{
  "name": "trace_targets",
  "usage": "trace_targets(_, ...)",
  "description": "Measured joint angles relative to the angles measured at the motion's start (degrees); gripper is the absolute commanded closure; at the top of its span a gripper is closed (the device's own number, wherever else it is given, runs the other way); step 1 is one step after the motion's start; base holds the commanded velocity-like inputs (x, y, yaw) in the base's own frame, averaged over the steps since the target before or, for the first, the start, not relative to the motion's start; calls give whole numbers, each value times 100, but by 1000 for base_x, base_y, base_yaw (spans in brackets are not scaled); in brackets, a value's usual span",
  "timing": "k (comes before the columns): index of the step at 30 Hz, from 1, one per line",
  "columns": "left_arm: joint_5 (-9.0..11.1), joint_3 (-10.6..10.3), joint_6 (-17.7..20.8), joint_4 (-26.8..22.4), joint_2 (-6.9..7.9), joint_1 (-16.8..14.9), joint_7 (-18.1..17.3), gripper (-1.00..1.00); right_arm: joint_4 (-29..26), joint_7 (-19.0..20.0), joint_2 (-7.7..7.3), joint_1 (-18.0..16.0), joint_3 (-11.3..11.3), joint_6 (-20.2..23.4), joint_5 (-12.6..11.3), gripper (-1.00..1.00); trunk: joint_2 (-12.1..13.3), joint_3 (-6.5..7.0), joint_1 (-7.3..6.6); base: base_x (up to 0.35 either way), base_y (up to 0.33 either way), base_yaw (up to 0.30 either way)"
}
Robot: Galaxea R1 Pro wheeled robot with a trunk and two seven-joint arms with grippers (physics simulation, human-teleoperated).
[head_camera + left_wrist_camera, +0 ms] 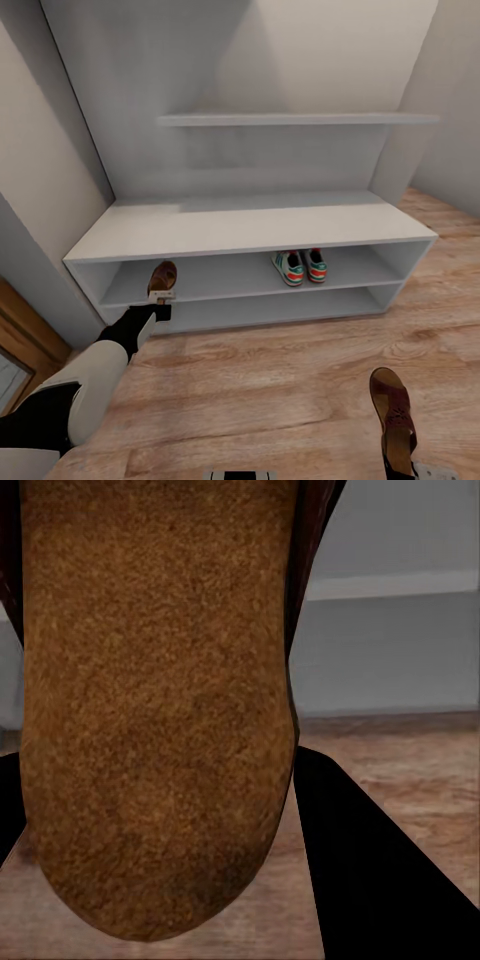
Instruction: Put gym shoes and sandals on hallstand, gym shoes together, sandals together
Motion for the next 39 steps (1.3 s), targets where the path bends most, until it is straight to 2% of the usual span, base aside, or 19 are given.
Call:
trace_targets(7,1,0,5,0,5,-15,0,100,0,0,5,3,0,0,4,100,0,0,1,304,0,0)
trace_targets(15,-1,2,18,-1,5,-41,0,100,-1,0,6,0,-1,0,0,100,0,0,3,60,0,0)
trace_targets(19,-1,6,145,-1,0,-48,1,100,-1,0,6,1,-1,0,-2,100,0,0,3,38,0,0)
trace_targets(39,-1,2,203,-1,-30,-33,1,100,-1,0,6,-1,-1,0,-2,100,0,0,1,179,0,0)
